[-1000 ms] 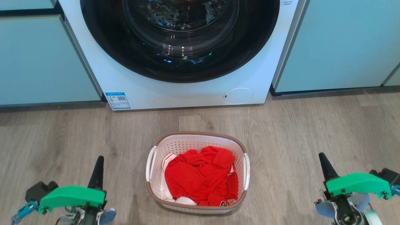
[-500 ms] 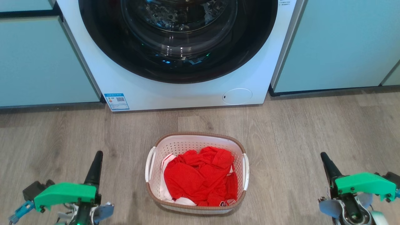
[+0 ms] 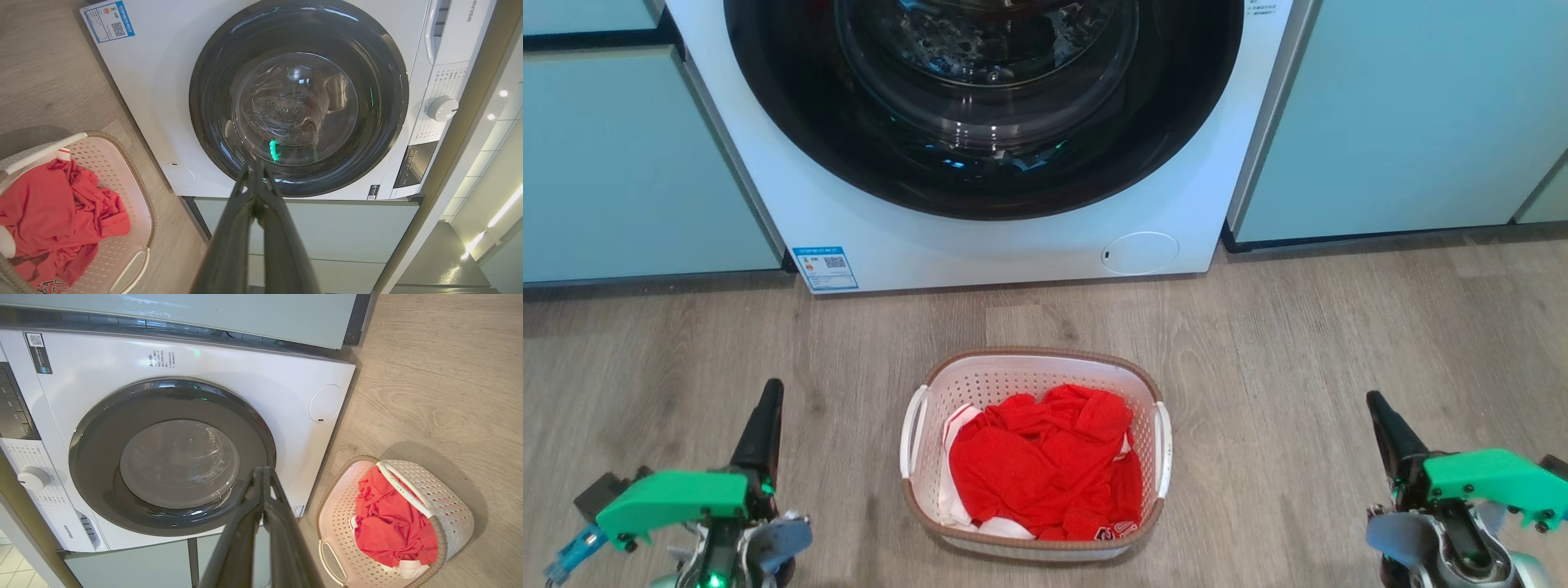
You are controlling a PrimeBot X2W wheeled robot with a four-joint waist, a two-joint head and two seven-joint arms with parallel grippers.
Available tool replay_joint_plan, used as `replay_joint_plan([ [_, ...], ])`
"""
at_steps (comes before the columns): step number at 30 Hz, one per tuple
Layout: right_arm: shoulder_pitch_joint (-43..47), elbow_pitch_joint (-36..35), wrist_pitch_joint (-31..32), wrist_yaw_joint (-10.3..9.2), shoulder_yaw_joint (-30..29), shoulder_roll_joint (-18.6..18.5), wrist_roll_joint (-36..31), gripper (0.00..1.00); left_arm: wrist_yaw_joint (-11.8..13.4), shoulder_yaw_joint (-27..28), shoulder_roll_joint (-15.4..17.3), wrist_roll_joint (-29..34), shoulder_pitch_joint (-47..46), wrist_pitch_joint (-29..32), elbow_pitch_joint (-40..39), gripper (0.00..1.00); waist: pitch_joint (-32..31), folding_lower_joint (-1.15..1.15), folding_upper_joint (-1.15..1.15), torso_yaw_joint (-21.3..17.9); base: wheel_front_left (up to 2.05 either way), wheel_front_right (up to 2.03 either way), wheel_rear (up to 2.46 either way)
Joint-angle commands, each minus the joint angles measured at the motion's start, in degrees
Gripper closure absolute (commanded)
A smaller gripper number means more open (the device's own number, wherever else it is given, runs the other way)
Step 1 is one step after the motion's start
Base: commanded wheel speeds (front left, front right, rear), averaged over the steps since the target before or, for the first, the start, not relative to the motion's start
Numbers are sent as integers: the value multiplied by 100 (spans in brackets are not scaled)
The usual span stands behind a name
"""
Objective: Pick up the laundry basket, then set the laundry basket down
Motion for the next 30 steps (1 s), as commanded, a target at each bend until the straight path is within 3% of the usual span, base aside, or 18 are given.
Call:
replay_joint_plan([
  [1,-339,-224,77,32,52,-72,161,100,-80,236,101,-154,-373,70,-171,100,-1,0,0,-2,0,0,0],
  [9,-363,-249,211,34,-41,-68,651,100,-138,323,103,-680,-446,202,-170,100,-11,0,0,-20,0,0,0],
  [30,-366,-246,243,34,-81,-40,618,100,-138,338,93,-667,-448,214,-170,100,-11,0,0,-20,0,0,0],
])
